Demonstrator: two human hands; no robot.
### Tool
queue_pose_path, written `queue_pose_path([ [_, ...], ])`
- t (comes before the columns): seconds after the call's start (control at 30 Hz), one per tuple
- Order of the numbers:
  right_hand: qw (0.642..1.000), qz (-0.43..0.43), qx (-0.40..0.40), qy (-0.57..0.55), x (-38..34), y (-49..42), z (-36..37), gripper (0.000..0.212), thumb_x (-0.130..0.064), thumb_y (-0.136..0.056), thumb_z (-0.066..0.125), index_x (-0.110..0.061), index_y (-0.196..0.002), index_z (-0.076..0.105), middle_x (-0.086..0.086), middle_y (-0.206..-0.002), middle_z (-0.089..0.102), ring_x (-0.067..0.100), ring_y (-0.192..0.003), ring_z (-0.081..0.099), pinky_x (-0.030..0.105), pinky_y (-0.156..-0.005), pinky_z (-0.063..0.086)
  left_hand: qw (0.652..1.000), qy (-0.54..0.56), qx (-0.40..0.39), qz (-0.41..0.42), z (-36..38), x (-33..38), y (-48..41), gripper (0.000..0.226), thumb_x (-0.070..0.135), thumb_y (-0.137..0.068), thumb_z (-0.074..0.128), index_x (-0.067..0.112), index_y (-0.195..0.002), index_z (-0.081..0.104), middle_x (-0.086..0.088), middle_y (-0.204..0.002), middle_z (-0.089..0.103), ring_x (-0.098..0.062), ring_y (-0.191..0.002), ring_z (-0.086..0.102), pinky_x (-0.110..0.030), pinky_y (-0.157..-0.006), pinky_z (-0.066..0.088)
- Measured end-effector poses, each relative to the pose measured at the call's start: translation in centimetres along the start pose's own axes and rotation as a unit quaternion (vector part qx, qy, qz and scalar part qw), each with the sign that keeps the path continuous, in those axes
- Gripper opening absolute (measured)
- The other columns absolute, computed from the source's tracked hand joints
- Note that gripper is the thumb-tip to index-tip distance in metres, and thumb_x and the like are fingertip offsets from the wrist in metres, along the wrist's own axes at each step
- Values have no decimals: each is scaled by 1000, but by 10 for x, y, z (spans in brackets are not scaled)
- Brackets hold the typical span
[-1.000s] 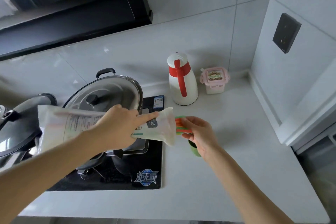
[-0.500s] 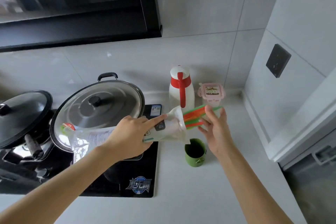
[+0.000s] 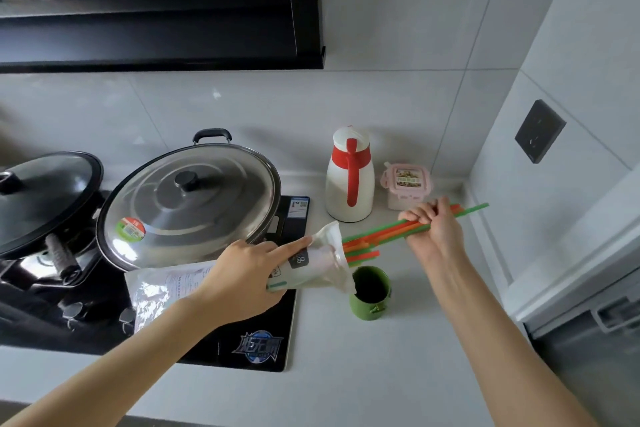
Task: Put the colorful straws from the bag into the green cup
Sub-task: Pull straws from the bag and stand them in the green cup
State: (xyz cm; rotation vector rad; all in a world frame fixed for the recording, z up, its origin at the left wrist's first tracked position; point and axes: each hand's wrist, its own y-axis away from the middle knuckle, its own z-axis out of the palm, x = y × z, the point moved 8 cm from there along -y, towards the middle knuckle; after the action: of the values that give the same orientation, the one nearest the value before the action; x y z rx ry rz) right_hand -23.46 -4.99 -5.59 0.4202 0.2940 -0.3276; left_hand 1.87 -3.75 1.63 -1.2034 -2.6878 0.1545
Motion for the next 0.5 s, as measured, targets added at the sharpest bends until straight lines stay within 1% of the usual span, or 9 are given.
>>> queue_pose_path([
  [0.03,1000,-19,12,12,-11,-4,0,46,-37,-100,34,-19,-59,33,-7,-33,31,4,-27,27,15,-34,27,1000,-1,-1,-2,1,-1,2,77,23,-61,75,29,-133,48,3,-68,62,-21,-48,54,-24,-52,39],
  [0.07,998,-43,22,27,-25,-7,2,47,-37,-101,34,-20,-58,29,-7,-31,26,4,-26,22,15,-33,21,1000,-3,-3,-6,2,-2,4,77,22,-60,76,28,-132,49,3,-68,62,-22,-48,54,-24,-52,40],
  [0.1,996,-71,31,42,-41,-10,3,47,-36,-100,35,-20,-57,26,-7,-31,24,5,-26,20,16,-32,18,1000,-6,-5,-11,3,-5,6,77,22,-60,76,28,-132,49,2,-68,62,-22,-48,54,-25,-51,42],
  [0.2,982,-161,54,86,-95,-8,10,49,-40,-98,39,-20,-56,25,-8,-37,20,9,-32,17,20,-36,17,999,-23,-11,-28,5,-14,15,79,22,-60,76,28,-133,48,1,-69,63,-25,-51,56,-32,-52,50],
  [0.3,960,-238,57,136,-134,1,21,49,-44,-94,44,-21,-54,28,-6,-45,19,12,-38,16,21,-39,20,998,-41,-15,-43,6,-23,23,80,20,-56,79,25,-131,51,0,-68,64,-26,-56,59,-32,-58,51],
  [0.4,942,-269,46,193,-129,5,31,52,-44,-94,47,-22,-51,28,-8,-42,19,10,-35,17,18,-38,19,997,-55,-24,-53,9,-25,26,81,17,-52,80,23,-128,54,-1,-64,62,-26,-53,58,-32,-58,51],
  [0.5,930,-254,28,266,-78,-4,26,49,-38,-97,47,-23,-53,29,-11,-36,23,6,-29,21,15,-36,17,996,-54,-34,-60,11,-26,29,81,16,-53,80,23,-129,53,-1,-64,62,-23,-50,56,-31,-51,51],
])
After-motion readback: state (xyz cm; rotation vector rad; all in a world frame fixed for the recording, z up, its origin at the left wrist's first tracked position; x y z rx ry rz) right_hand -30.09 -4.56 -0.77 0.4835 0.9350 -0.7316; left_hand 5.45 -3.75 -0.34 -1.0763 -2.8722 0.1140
